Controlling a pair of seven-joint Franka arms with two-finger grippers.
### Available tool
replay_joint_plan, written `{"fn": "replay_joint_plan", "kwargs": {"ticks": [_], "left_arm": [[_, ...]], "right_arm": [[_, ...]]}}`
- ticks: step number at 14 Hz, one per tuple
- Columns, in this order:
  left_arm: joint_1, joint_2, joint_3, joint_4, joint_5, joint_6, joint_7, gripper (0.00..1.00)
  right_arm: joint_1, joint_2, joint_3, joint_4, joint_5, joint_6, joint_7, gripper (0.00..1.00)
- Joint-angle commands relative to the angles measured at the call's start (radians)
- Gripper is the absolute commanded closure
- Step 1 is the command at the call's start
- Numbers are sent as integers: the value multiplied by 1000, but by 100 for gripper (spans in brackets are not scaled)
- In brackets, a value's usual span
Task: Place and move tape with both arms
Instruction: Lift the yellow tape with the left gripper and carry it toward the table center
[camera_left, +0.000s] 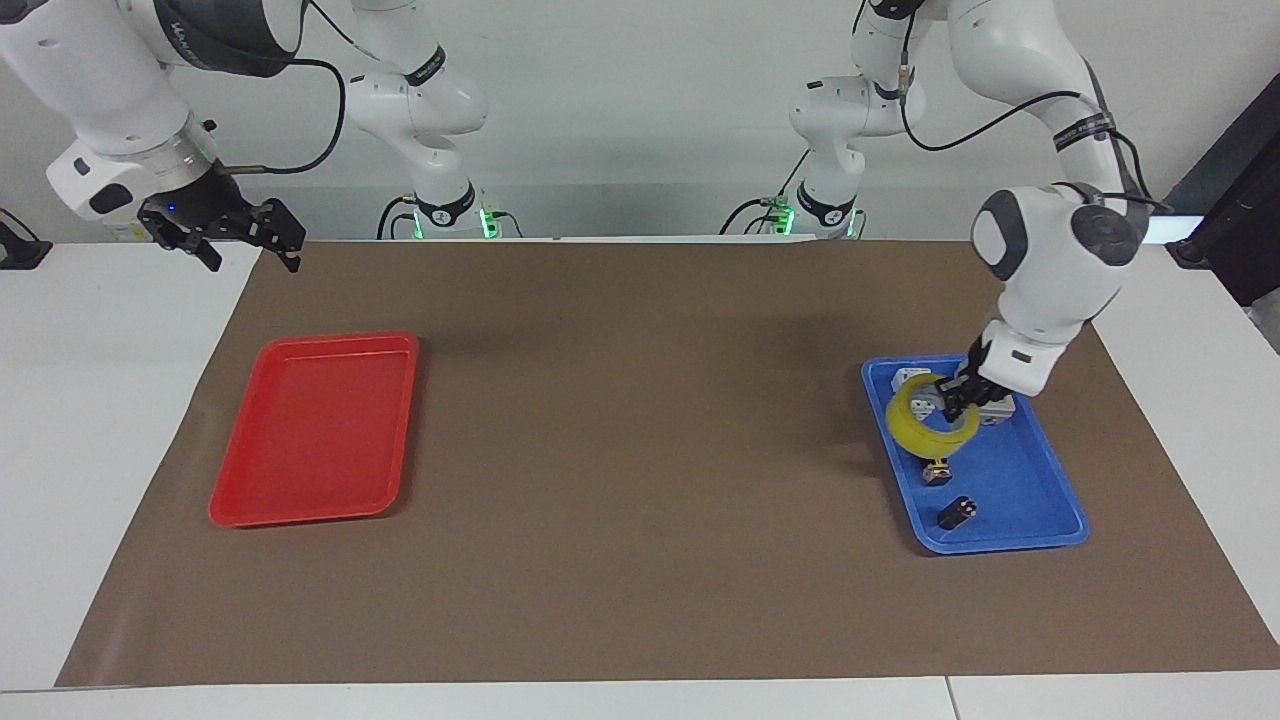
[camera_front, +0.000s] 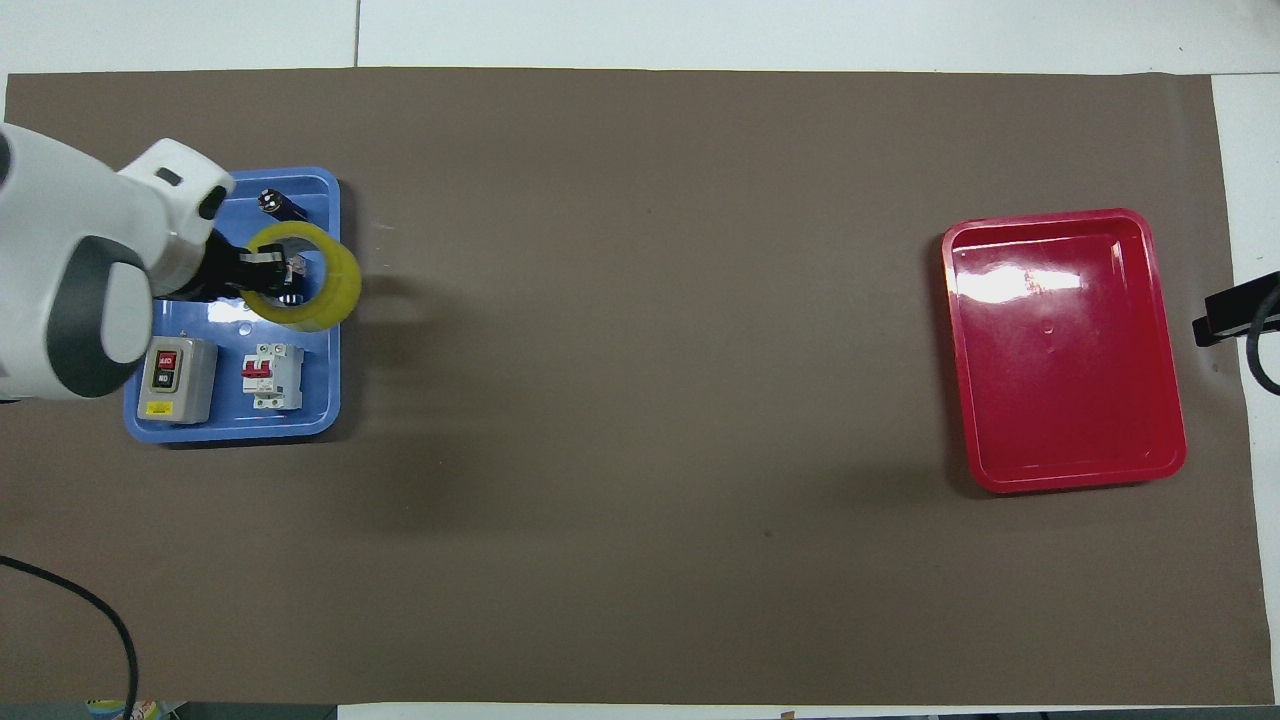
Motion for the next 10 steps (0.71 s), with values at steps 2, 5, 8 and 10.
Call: {"fn": "replay_joint_plan", "kwargs": {"ticks": [2, 5, 8, 10], "left_arm": [[-227, 26, 13, -30, 50, 98, -270, 100], [-359, 41, 13, -21, 50, 101, -361, 100], [-473, 127, 13, 35, 138, 107, -547, 100], [-520, 172, 12, 82, 140, 119, -602, 100]], "right_arm": [[-2, -11, 3, -11, 13, 10, -19, 0], [-4, -11, 3, -11, 13, 10, -19, 0], [-4, -11, 4, -11, 13, 10, -19, 0], [-4, -11, 3, -11, 13, 10, -19, 0]]}}
